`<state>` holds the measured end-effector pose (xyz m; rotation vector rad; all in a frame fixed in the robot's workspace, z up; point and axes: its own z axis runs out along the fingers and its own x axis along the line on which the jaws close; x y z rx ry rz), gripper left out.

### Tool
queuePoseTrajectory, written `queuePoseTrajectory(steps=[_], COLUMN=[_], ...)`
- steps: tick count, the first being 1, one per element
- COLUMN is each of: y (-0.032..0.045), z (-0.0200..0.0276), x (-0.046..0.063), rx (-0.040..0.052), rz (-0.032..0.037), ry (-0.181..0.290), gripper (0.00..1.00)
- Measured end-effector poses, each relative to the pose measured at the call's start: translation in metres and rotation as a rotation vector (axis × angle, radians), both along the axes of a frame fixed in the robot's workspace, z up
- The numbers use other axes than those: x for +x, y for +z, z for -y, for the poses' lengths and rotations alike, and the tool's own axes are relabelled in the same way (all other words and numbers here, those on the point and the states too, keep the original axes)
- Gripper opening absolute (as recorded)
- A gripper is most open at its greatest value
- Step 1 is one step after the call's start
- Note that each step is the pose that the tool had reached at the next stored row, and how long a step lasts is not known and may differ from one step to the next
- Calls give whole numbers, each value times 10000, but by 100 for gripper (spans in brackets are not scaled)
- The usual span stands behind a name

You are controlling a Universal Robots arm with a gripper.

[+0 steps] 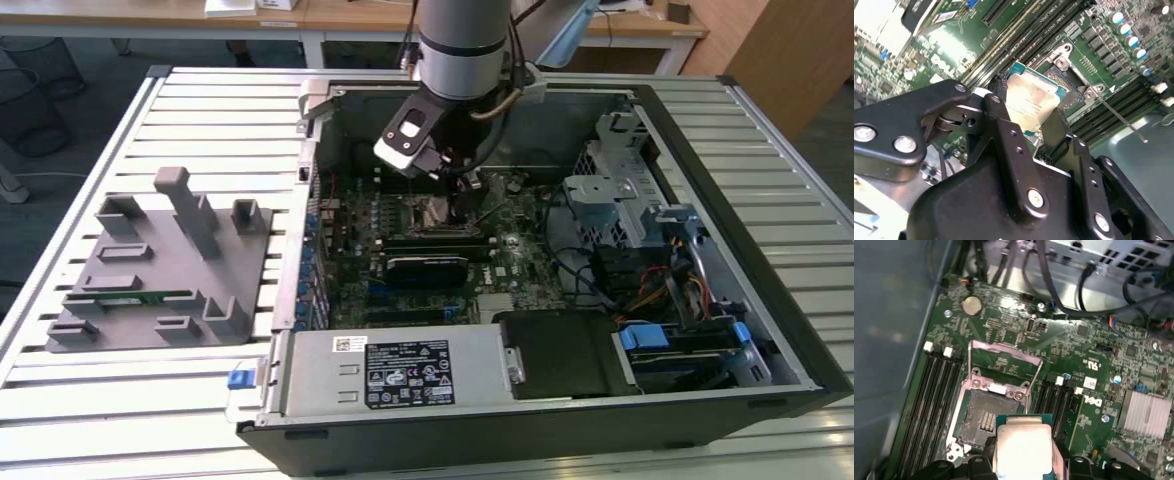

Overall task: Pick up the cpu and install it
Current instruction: 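Place the cpu into insertion slot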

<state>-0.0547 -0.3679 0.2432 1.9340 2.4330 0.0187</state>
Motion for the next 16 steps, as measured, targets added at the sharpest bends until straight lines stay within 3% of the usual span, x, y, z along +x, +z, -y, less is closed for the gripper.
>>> queuePoseTrajectory(steps=[7, 13, 16], y=[-83, -116, -152], z=[-4, -129, -160], x=[-3, -6, -6], rx=[-1, -2, 2], rz=[0, -1, 0], ry=[-1370, -1459, -1639], gripper=[53, 53, 53])
